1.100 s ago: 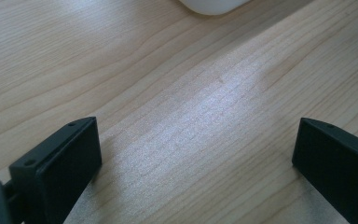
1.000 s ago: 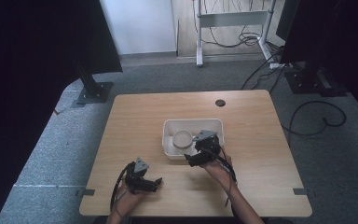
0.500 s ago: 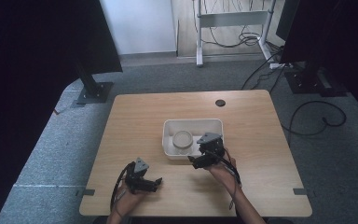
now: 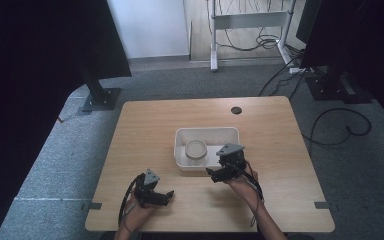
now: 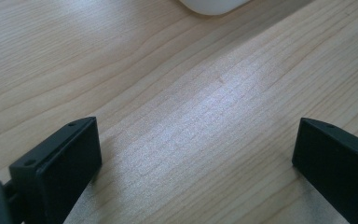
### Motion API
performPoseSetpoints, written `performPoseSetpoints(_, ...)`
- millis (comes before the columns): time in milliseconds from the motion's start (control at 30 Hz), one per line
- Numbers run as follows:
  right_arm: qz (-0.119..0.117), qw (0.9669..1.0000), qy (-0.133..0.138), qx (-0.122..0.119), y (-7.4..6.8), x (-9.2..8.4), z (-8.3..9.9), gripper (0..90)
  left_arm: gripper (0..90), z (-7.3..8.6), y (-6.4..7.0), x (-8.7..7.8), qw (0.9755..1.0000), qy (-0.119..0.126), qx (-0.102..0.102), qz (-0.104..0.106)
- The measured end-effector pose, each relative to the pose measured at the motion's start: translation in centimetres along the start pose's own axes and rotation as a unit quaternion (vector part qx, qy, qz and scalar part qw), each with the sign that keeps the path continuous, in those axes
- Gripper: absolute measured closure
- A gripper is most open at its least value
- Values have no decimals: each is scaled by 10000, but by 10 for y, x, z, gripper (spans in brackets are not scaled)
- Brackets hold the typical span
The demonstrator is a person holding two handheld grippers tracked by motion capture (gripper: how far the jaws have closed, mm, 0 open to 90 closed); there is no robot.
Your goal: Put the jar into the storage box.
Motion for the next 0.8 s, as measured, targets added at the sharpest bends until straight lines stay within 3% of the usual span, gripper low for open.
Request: performPoseSetpoints(800, 144, 9998, 161, 55, 18, -26, 19, 41, 10, 0, 0, 0, 10000, 7, -5, 0)
Point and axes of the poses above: each handheld gripper's, and its own axes: x roughly forward along the jaws, z roughly out of its underside, y roughly to its right, the point moved 10 cm from there along x, roughly forward along the jaws, and after that the axes turned 9 degrees about z, right-handed, at the moved point
